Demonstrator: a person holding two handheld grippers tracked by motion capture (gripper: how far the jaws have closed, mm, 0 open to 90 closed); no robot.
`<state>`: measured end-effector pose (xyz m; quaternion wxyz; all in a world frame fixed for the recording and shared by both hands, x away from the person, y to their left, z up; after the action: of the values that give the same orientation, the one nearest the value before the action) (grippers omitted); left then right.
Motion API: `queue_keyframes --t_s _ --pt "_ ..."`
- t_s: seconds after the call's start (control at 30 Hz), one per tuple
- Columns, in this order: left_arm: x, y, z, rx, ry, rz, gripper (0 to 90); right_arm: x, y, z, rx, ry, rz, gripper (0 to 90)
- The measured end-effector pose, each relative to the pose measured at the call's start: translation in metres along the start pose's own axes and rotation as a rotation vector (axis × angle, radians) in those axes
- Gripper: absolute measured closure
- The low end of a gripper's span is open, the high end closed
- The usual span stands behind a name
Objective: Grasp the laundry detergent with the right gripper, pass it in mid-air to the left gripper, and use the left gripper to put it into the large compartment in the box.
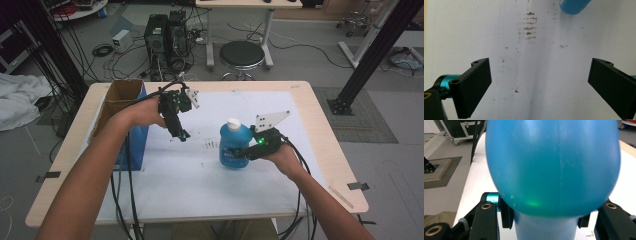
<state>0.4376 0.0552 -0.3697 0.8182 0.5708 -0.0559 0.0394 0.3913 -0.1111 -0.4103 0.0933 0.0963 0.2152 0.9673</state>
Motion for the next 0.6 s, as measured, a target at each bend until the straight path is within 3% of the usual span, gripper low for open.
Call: queue_keyframes --t_s 0.37,0.6 --pt "-0.01 0.01 0.01 -0.012 0.003 0.008 4.9 0.006 0.019 0.008 0.038 0.006 0.016 44.9" --pt "-0.019 0.017 0.018 -0.009 0.02 0.0 4.9 0.005 0.028 0.013 0.038 -0.018 0.023 44.9"
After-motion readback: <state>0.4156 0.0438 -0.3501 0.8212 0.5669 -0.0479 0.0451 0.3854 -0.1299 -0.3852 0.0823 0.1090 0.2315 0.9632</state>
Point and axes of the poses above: each handheld gripper's, and its own axes: y roughly backward along the jaws, z roughly out of its top, x roughly to its left, the point moved 10 cm from there along -y, roughly forward along the jaws, and after that the axes turned 7 degrees about -y, right-handed, at the moved point
